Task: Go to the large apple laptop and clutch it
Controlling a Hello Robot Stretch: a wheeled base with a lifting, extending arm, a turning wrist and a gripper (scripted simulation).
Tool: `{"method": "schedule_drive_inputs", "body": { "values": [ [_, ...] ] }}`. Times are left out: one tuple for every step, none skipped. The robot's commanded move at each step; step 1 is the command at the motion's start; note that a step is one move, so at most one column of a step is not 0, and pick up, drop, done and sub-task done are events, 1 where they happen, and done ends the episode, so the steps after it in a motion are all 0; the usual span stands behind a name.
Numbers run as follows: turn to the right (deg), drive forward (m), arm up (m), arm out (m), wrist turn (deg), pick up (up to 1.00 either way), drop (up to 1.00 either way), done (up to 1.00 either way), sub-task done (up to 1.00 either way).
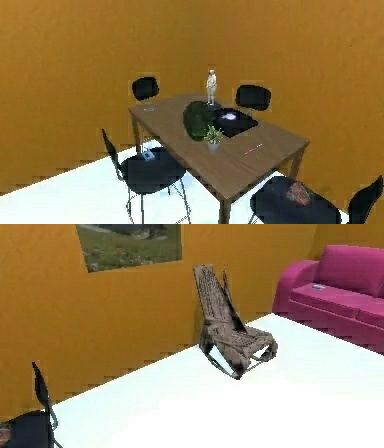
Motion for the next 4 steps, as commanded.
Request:
{"method": "schedule_drive_inputs", "body": {
  "values": [
    [-45.0,0.0,0.0,0.0,0.0,0.0,0.0,0.0,0.0],
    [-27.0,0.0,0.0,0.0,0.0,0.0,0.0,0.0,0.0],
    [45.0,0.0,0.0,0.0,0.0,0.0,0.0,0.0,0.0],
    [45.0,0.0,0.0,0.0,0.0,0.0,0.0,0.0,0.0]
  ]
}}
